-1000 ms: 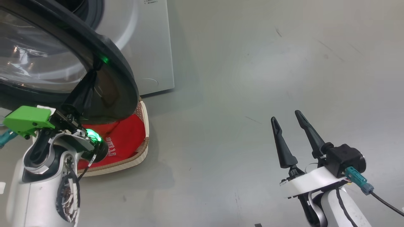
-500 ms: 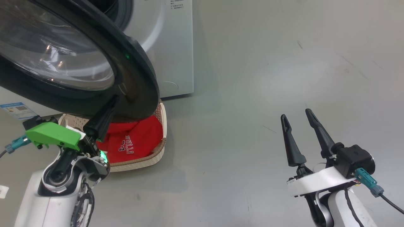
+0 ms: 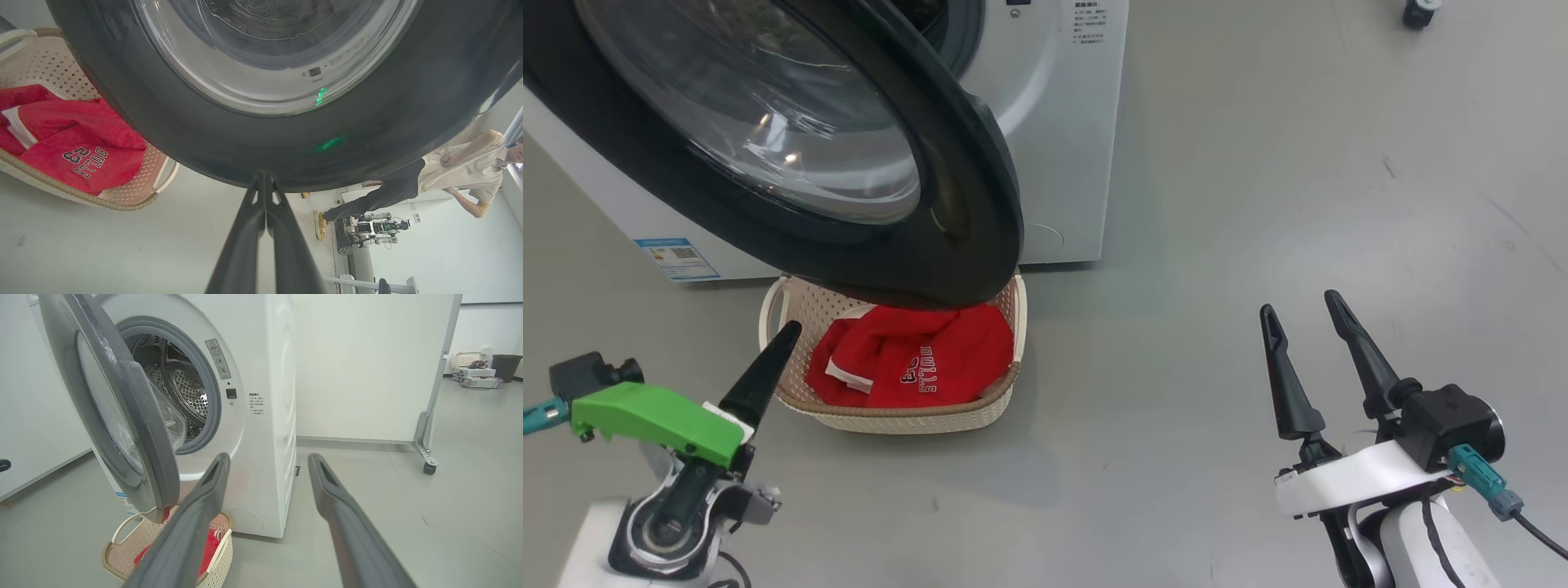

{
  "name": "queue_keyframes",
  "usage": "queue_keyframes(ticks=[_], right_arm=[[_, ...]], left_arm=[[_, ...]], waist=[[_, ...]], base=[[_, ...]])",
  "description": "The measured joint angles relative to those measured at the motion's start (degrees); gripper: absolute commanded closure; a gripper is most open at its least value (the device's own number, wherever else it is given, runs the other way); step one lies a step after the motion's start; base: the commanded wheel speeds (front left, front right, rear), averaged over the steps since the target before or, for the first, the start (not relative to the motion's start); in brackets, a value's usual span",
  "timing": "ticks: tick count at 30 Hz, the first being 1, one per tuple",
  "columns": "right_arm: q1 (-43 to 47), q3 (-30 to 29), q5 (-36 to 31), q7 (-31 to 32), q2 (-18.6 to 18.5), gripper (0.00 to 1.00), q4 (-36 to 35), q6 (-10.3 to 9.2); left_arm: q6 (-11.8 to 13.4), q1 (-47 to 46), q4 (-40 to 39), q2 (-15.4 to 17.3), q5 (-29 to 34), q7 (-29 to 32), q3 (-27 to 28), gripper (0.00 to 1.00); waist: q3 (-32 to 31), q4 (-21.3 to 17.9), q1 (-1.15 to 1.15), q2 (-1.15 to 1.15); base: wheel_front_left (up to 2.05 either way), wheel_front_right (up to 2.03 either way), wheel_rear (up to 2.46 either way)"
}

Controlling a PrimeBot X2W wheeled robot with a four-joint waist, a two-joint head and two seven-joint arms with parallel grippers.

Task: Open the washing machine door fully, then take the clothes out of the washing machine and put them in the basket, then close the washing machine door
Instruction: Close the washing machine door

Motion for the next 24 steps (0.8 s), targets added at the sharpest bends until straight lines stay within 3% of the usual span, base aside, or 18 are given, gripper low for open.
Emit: queue_keyframes(ticks=[14,24], right_arm=[[0.9,0.8,-0.3,0.0,0.1,0.00,0.0,0.24],[0.9,0.7,-0.4,0.0,0.0,0.00,0.0,0.58]], left_arm=[[-0.5,6.1,-5.2,6.9,26.1,-18.2,-3.0,1.00],[-0.5,9.5,-6.4,8.9,40.8,-32.7,-5.8,1.00]], waist=[[-1.7,3.6,0.00,0.00],[-1.4,4.1,0.00,0.00]], base=[[0.00,0.00,0.00],[0.00,0.00,0.00]])
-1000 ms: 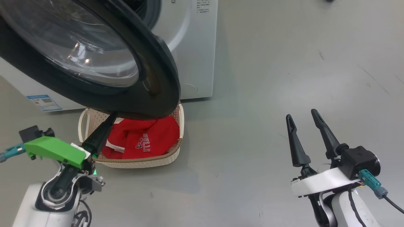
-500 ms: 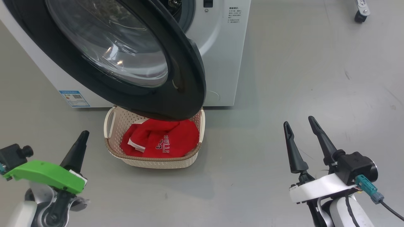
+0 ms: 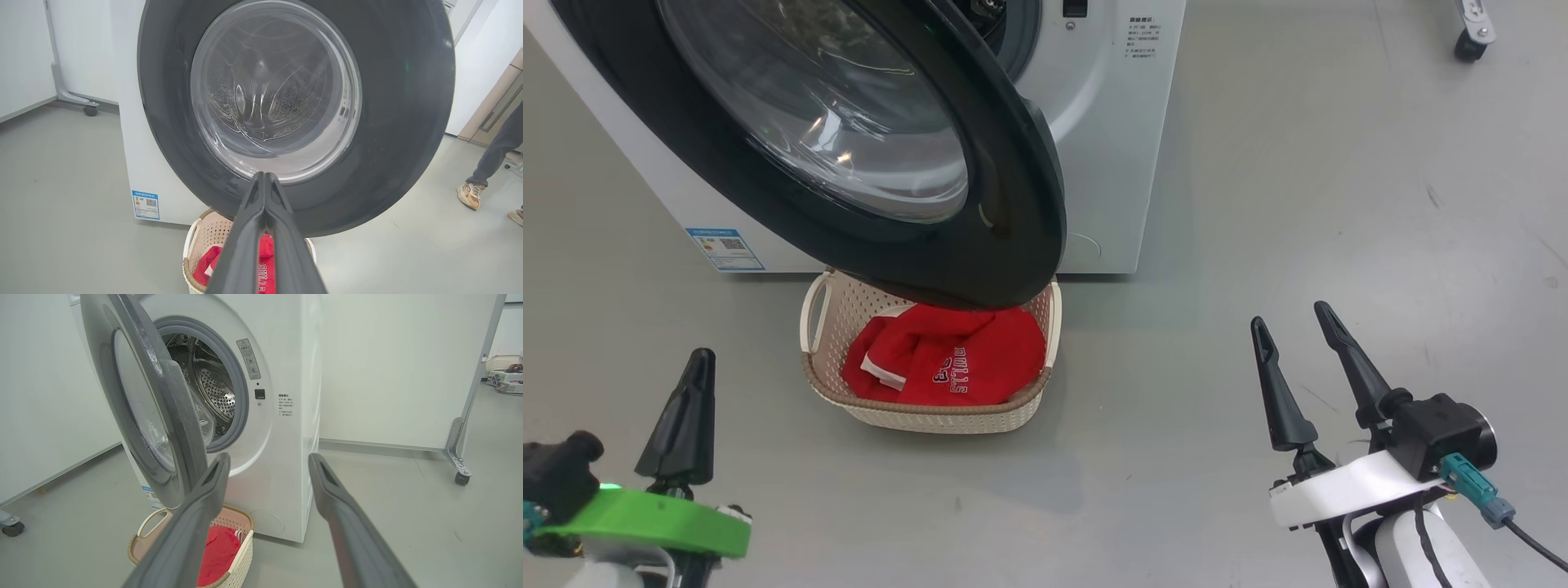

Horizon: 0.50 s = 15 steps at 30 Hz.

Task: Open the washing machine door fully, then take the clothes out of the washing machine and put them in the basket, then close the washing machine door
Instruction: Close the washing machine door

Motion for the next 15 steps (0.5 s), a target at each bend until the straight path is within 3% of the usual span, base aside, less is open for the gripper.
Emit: queue_keyframes(ticks=[6,7,8,15], right_arm=[[0.0,0.0,-0.1,0.0,0.0,0.00,0.0,0.24],[0.0,0.0,-0.1,0.0,0.0,0.00,0.0,0.24],[0.0,0.0,-0.1,0.0,0.0,0.00,0.0,0.24],[0.0,0.0,-0.1,0.0,0.0,0.00,0.0,0.43]], left_arm=[[0.0,1.6,0.9,-0.5,4.3,-0.4,-0.5,1.00],[0.0,1.8,1.1,-0.7,4.9,-0.3,-0.4,0.44],[0.0,1.8,1.1,-0.7,4.9,-0.3,-0.4,0.00],[-0.3,2.8,1.2,-2.6,9.3,0.2,1.5,0.00]], waist=[[0.1,0.2,0.00,0.00],[0.2,0.2,0.00,0.00],[0.2,0.2,0.00,0.00],[0.4,0.1,0.00,0.00]], base=[[0.00,0.00,0.00],[0.00,0.00,0.00],[0.00,0.00,0.00],[0.00,0.00,0.00]])
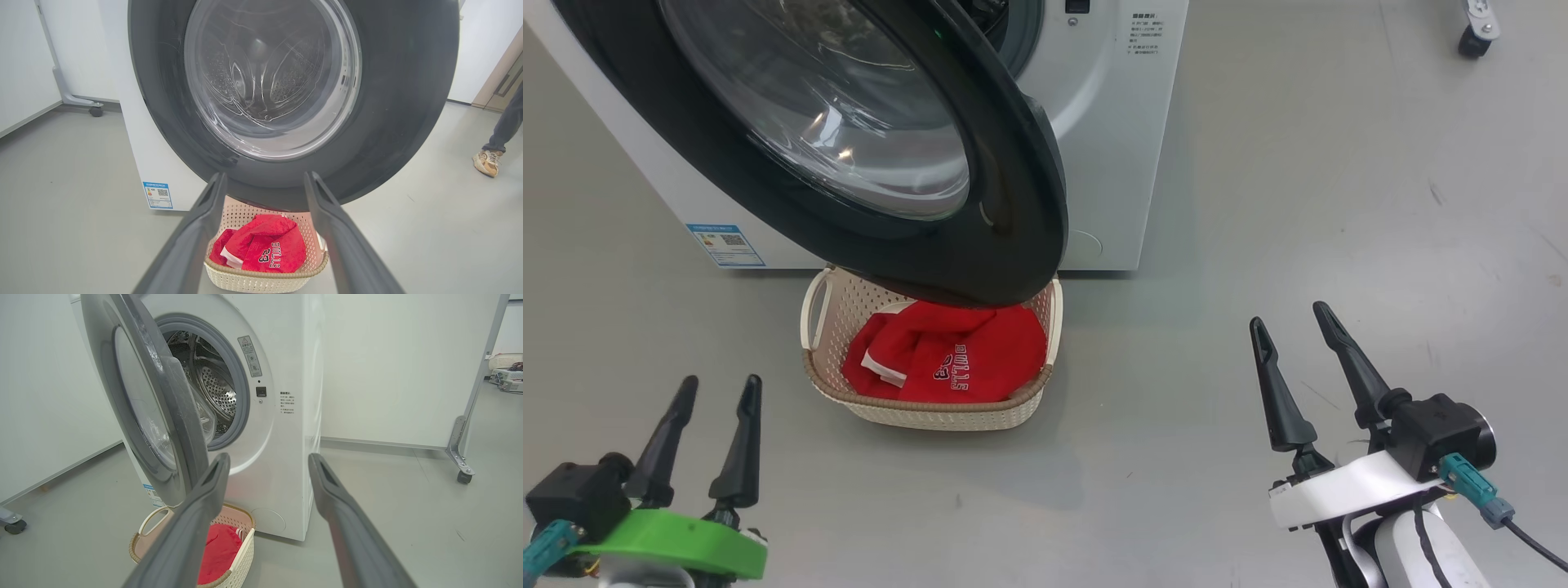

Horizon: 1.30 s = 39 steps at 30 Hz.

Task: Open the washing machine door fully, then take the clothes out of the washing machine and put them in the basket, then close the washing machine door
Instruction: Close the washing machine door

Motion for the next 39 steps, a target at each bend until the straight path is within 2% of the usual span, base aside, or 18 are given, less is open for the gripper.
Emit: queue_keyframes(ticks=[7,14,36,37,38,39], right_arm=[[0.0,0.0,0.0,0.0,0.0,0.00,0.0,0.00],[0.0,0.0,0.0,0.0,0.0,0.00,0.1,0.03],[0.0,0.2,-0.8,0.0,0.1,0.00,0.8,0.49],[0.0,0.3,-1.2,0.0,0.0,0.60,0.8,0.49],[0.0,0.4,-1.7,0.0,-0.1,1.00,0.8,0.51],[0.0,0.4,-2.1,0.0,-0.2,1.00,0.8,0.49]], left_arm=[[0.0,0.0,-2.1,-3.0,2.1,0.0,3.9,0.00],[0.0,0.0,-3.2,-4.8,3.5,0.0,4.5,0.00],[0.0,1.8,-4.9,-6.6,6.8,0.0,4.4,0.00],[0.0,1.8,-4.9,-6.6,6.8,0.0,4.4,0.00],[0.0,1.8,-5.0,-6.7,6.8,0.0,4.2,0.00],[0.0,1.8,-5.0,-6.7,6.8,0.0,3.9,0.00]], waist=[[0.1,-0.2,0.00,0.00],[0.1,-0.3,0.00,0.00],[0.0,0.2,0.00,0.00],[0.0,0.3,0.00,0.00],[0.1,0.3,0.00,0.00],[0.1,0.4,0.00,0.00]], base=[[0.00,0.00,0.00],[0.00,0.00,0.00],[0.00,0.00,0.00],[0.00,0.00,0.00],[0.00,0.00,0.00],[0.00,0.00,0.00]])
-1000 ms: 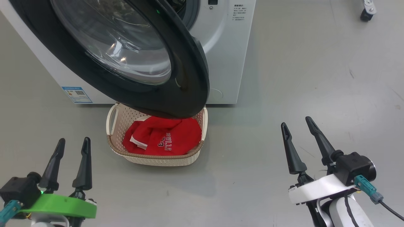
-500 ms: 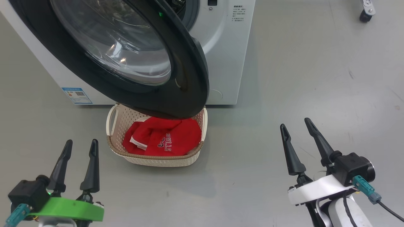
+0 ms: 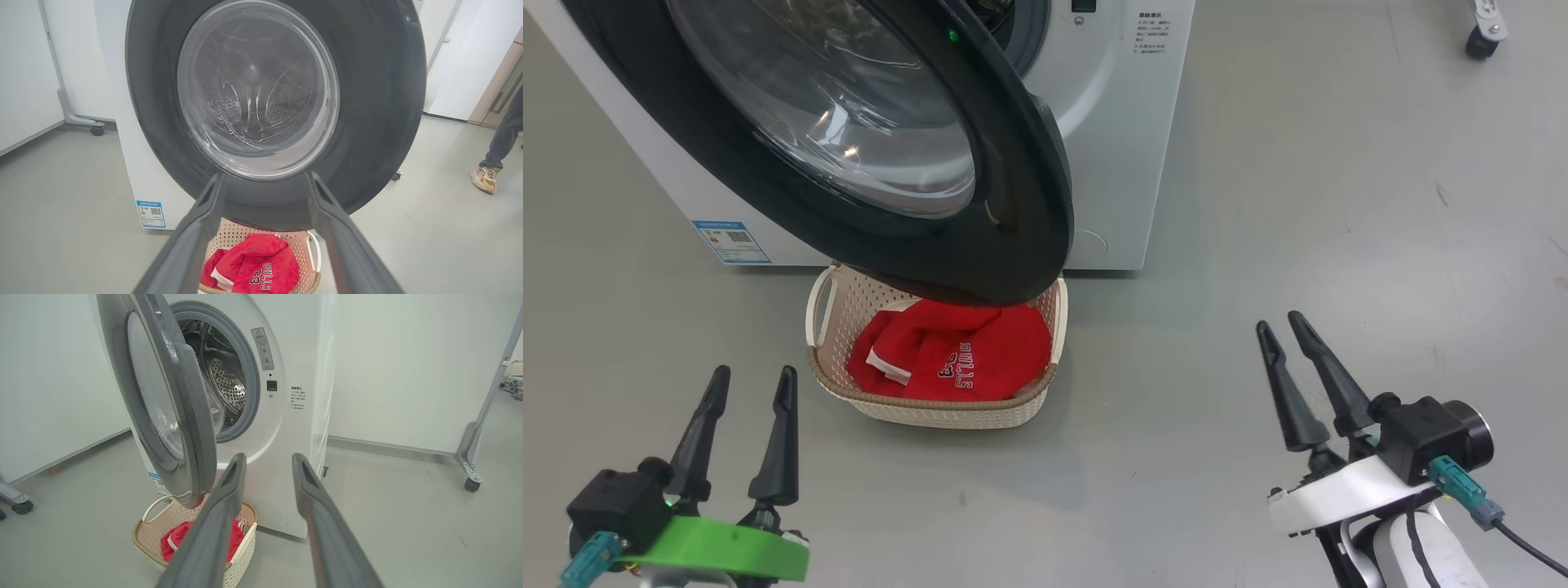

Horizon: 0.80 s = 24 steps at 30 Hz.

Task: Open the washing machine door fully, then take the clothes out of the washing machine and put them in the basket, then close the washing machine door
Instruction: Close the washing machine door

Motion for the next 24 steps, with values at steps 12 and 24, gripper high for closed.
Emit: queue_keyframes(ticks=[12,24], right_arm=[[-3.5,4.7,-3.7,0.0,-2.8,1.00,-0.4,0.59],[-13.1,16.3,-6.8,1.1,-5.6,1.00,4.0,1.09]], left_arm=[[0.0,-0.2,-0.7,-0.4,0.4,0.0,-1.7,0.00],[0.0,-1.4,-1.2,-1.3,0.4,0.0,-3.0,0.00]], waist=[[1.8,3.2,0.00,0.00],[4.8,7.3,0.00,0.00]], base=[[0.00,0.00,0.00],[0.00,0.00,0.00]])
